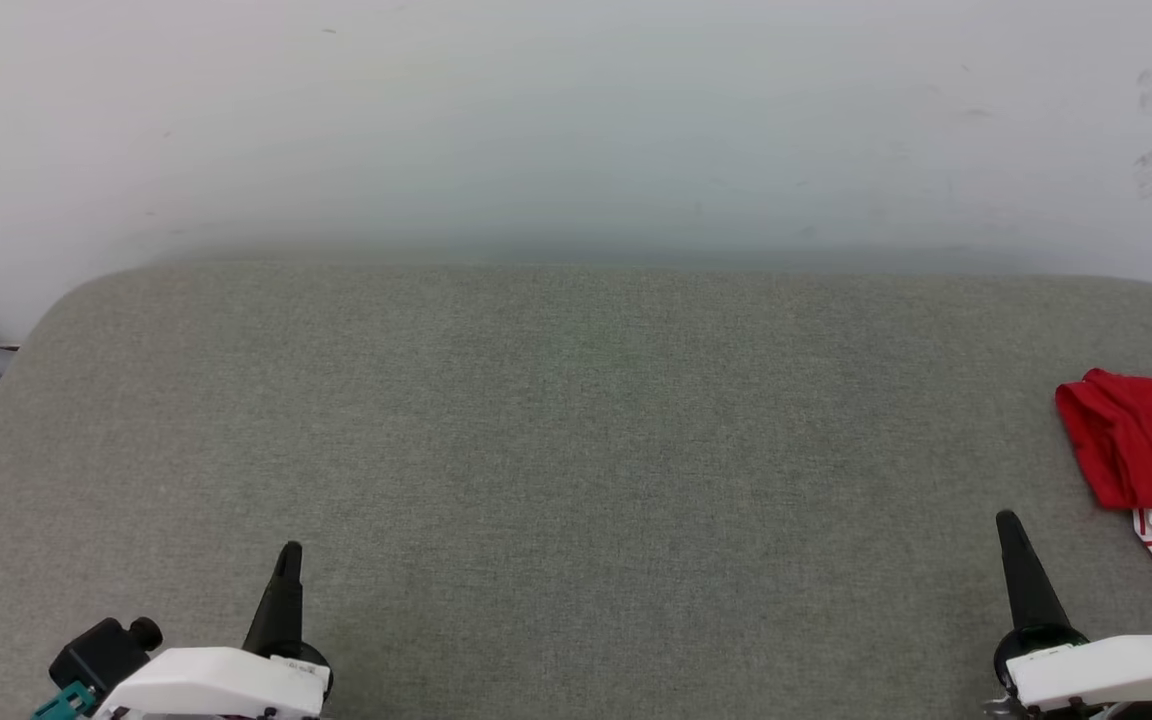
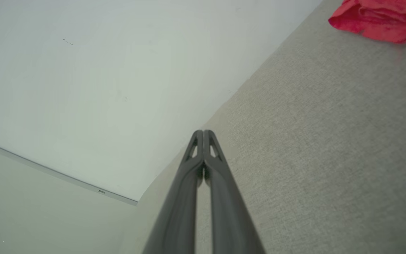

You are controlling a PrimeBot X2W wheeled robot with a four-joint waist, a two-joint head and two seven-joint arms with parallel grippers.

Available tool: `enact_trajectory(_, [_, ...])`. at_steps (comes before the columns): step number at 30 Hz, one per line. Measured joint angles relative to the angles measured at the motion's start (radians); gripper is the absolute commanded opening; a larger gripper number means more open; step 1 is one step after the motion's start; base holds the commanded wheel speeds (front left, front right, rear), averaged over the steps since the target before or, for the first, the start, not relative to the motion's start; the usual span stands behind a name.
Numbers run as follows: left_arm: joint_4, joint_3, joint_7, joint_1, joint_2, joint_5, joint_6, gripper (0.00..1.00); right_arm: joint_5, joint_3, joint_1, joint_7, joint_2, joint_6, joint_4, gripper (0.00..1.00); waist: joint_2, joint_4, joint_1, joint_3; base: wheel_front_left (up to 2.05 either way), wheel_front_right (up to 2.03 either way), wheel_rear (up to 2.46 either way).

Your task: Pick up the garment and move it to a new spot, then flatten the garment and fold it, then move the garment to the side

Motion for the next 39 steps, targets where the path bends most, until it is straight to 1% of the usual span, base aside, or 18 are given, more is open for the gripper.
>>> enact_trajectory(17, [0.019, 0.019, 0.046, -0.033, -0.003, -0.194, -0.018, 0.0, 0.181, -0.007, -0.035, 0.044, 0.0, 0.0, 0.023, 0.0, 0.0, -0.004, 0.0, 0.008, 0.0, 0.0, 0.0])
enact_trajectory(39, [0.04, 0.038, 0.096, -0.072, -0.006, -0.405, -0.043, 0.0, 0.379, -0.015, -0.077, 0.095, 0.0, 0.0, 0.045, 0.0, 0.0, -0.01, 0.0, 0.019, 0.0, 0.0, 0.0])
